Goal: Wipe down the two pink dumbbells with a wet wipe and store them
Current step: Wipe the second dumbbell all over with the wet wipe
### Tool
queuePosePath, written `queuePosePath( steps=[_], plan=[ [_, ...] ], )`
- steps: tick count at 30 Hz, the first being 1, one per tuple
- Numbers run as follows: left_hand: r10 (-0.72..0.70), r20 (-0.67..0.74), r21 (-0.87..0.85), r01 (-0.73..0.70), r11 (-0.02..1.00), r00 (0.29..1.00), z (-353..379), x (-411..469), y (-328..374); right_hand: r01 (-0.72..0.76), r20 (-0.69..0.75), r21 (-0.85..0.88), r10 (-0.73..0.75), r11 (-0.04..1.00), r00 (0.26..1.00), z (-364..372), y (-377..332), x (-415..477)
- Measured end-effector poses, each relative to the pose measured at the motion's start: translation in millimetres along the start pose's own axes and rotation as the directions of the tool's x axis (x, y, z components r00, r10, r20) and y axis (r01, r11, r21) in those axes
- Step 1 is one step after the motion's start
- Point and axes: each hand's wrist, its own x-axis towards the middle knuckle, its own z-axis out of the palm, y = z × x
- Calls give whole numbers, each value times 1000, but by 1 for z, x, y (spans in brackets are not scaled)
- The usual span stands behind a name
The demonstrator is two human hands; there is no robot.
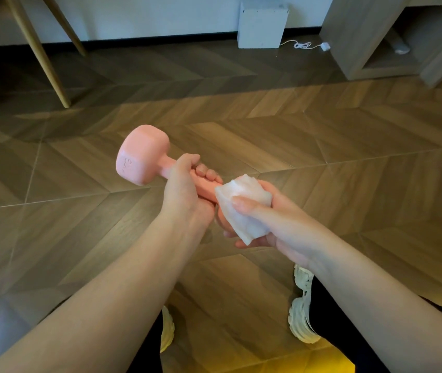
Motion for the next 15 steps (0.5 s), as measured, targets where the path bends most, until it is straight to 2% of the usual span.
queuePosePath(
  steps=[3,8,12,15],
  plan=[
    [6,-15,0,-6,1000,1000,0,-1,-1,-2,21,-7,2,1000,1000,2,4,2],
    [13,-13,-8,-13,1000,1000,1,3,4,13,192,111,-34,994,981,-9,0,3],
    [13,-12,-7,-13,1000,1000,2,5,6,55,79,26,-57,998,995,3,5,8],
    [2,-15,-21,-2,1000,1000,3,5,5,87,70,-16,-85,996,994,6,1,10]
  ],
)
